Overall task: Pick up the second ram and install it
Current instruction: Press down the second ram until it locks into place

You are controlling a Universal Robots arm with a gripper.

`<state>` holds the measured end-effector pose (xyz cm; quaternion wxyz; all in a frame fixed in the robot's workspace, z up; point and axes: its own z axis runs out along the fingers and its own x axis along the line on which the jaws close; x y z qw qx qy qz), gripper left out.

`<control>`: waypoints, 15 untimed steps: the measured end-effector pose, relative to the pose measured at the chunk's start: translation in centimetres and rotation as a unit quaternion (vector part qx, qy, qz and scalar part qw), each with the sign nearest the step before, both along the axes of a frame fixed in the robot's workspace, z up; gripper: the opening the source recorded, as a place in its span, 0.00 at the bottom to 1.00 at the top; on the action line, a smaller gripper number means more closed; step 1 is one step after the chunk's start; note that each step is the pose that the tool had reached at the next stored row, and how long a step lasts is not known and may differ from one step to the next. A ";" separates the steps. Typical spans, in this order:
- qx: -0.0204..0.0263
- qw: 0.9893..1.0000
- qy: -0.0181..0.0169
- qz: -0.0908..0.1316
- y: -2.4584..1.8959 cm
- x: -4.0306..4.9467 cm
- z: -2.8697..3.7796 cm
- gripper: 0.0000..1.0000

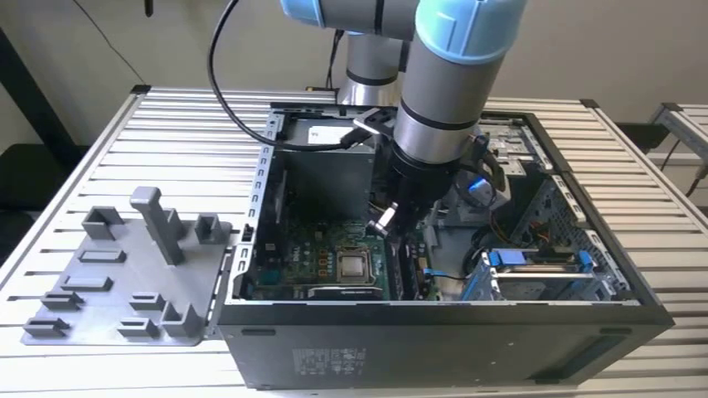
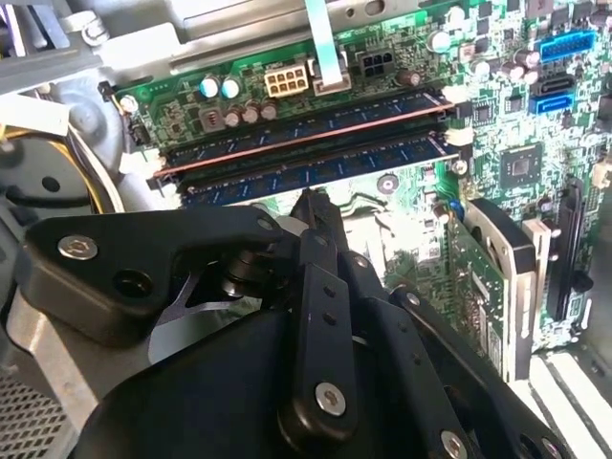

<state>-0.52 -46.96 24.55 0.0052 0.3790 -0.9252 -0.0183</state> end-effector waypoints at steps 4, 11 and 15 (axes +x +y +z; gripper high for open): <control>0.002 1.000 0.000 0.019 0.00 0.00 -0.02 0.11; 0.006 0.999 0.000 0.053 0.00 -0.01 -0.09 0.11; 0.008 0.996 0.000 0.087 0.00 -0.01 -0.31 0.11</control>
